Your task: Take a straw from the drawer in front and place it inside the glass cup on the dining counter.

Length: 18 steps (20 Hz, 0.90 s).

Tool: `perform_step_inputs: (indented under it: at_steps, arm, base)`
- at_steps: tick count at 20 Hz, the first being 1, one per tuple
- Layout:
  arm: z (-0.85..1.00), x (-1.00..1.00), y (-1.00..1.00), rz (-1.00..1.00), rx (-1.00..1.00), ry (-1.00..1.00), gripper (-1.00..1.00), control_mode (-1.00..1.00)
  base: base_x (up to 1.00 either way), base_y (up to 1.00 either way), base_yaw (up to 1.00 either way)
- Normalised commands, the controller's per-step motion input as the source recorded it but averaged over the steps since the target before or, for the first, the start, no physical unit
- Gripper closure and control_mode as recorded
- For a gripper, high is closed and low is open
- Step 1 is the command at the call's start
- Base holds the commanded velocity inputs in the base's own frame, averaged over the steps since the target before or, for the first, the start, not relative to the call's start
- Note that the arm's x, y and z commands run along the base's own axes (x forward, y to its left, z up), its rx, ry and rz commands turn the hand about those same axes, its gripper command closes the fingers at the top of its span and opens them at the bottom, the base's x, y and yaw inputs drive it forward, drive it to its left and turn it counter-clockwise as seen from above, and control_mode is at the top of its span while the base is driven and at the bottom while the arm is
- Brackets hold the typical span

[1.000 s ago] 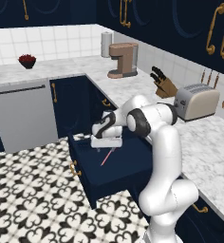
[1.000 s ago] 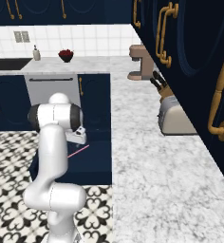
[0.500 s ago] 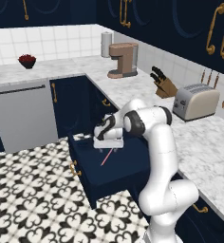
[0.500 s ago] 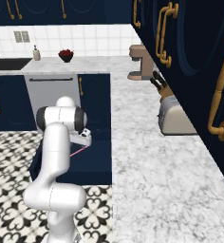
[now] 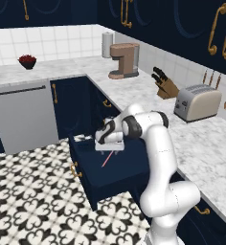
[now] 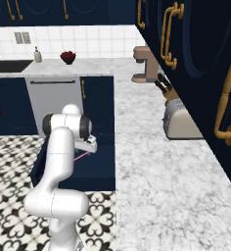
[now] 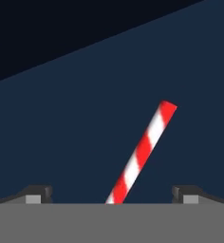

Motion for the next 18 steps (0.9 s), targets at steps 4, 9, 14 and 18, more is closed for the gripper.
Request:
perform_step_inputs:
  at_steps: [4,9,14,18]
  arm:
    - [-0.33,0.24,0.0,-0.03,0.0,0.0,-1.0,-1.0]
    - [-0.4,0.02,0.01,-0.01,-0.01,0.02,1.0,-1.0]
    - [-0.34,-0.28,0.0,-0.02,-0.03,0.01,1.0,-1.0]
    - [-0.21,-0.41,0.0,-0.01,-0.02,0.0,1.0,-1.0]
  base:
    - [0.0,0.0,0.0]
    - [0.0,0.0,0.0]
    - [0.0,0.0,0.0]
    - [0.0,0.0,0.0]
